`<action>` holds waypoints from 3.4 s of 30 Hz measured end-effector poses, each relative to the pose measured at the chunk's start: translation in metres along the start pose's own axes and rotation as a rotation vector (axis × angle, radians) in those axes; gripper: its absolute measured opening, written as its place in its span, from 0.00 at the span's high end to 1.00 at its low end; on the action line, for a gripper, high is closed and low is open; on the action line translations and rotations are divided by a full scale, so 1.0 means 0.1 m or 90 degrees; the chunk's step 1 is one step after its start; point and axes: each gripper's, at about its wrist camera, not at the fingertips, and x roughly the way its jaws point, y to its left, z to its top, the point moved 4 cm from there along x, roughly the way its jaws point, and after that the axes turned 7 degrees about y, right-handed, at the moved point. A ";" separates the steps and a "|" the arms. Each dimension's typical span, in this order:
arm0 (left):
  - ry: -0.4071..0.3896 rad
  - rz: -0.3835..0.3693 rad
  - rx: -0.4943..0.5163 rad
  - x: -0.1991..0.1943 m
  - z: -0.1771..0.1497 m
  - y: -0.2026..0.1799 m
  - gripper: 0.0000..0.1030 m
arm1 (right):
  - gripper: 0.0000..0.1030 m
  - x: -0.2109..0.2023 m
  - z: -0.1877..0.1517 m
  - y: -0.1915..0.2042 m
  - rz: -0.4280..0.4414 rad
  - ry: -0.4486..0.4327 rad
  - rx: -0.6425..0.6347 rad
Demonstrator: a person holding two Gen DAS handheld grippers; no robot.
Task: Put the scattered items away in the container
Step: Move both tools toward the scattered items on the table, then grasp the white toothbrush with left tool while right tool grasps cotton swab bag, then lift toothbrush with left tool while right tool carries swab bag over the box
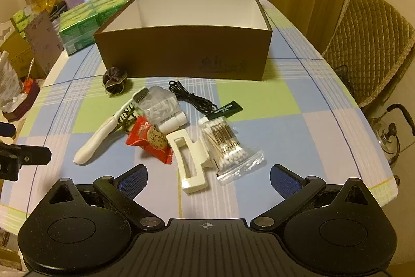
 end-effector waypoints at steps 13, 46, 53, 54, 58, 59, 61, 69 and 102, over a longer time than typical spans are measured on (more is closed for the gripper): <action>-0.030 0.014 -0.013 0.09 0.15 -0.01 0.01 | 0.00 0.13 0.19 -0.09 0.018 0.004 -0.020; -0.040 0.017 0.060 0.75 0.31 -0.16 0.27 | 0.35 0.90 0.40 -0.64 0.123 0.023 -0.113; -0.030 0.011 0.071 0.86 0.35 -0.15 0.34 | 0.51 1.08 0.42 -0.57 0.148 0.046 -0.150; -0.029 0.010 0.073 0.87 0.35 -0.15 0.34 | 0.51 1.10 0.41 -0.56 0.149 0.048 -0.155; -0.019 0.007 0.080 0.92 0.34 -0.14 0.44 | 0.51 1.17 0.39 -0.53 0.144 0.060 -0.174; -0.016 0.004 0.082 0.94 0.33 -0.14 0.45 | 0.59 1.18 0.38 -0.53 0.143 0.062 -0.176; -0.009 0.001 0.086 0.98 0.32 -0.15 0.50 | 0.60 1.20 0.37 -0.55 0.144 0.063 -0.176; 0.019 -0.008 0.089 1.19 0.29 -0.16 0.80 | 0.60 1.20 0.36 -0.58 0.141 0.067 -0.175; 0.054 -0.089 -0.025 1.15 0.16 -0.15 0.75 | 0.74 0.99 0.33 -0.71 0.136 0.055 -0.140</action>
